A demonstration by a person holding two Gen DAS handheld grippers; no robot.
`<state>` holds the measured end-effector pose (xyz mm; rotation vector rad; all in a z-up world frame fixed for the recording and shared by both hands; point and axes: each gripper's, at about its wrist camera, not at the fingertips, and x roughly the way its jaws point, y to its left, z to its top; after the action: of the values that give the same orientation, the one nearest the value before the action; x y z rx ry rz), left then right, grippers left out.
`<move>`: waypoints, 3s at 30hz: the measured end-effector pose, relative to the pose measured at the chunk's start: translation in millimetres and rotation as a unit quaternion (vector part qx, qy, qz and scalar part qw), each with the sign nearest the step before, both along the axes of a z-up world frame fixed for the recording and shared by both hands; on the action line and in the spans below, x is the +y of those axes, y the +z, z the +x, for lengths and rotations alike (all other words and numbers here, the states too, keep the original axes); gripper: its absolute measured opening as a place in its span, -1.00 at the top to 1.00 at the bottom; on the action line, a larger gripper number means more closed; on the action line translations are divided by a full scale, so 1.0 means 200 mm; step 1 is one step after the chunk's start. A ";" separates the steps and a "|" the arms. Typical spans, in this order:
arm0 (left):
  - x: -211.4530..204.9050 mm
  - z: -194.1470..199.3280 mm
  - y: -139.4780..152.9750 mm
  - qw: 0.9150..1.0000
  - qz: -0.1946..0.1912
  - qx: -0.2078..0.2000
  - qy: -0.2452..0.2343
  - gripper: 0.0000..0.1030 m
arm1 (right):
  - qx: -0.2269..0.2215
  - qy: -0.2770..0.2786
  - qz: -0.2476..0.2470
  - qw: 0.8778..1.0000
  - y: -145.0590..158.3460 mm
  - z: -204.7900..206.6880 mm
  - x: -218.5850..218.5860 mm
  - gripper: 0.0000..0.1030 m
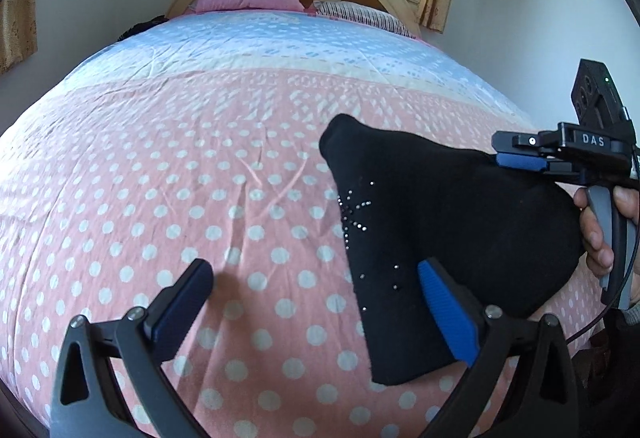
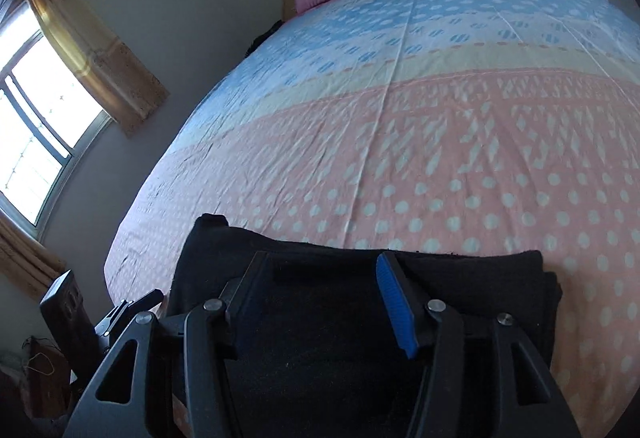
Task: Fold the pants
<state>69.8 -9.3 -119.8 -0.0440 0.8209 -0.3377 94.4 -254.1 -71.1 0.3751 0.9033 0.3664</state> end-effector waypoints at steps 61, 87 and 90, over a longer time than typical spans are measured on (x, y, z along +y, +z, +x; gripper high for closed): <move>-0.21 0.19 0.05 0.995 -0.024 0.014 -0.096 0.51 | -0.019 -0.073 0.044 0.996 -0.01 -0.46 -0.32 0.50; 0.49 0.11 0.35 0.995 -0.020 -0.061 0.073 0.57 | -0.057 0.097 -0.005 0.994 0.29 0.17 0.50 0.51; 0.57 0.12 0.34 0.994 -0.023 -0.059 0.093 0.57 | -0.059 0.110 -0.004 0.992 0.29 0.24 0.60 0.51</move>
<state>93.3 105.4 -52.0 -0.1408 0.6863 -0.1810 141.6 -134.0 -13.2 0.2436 0.8319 0.5809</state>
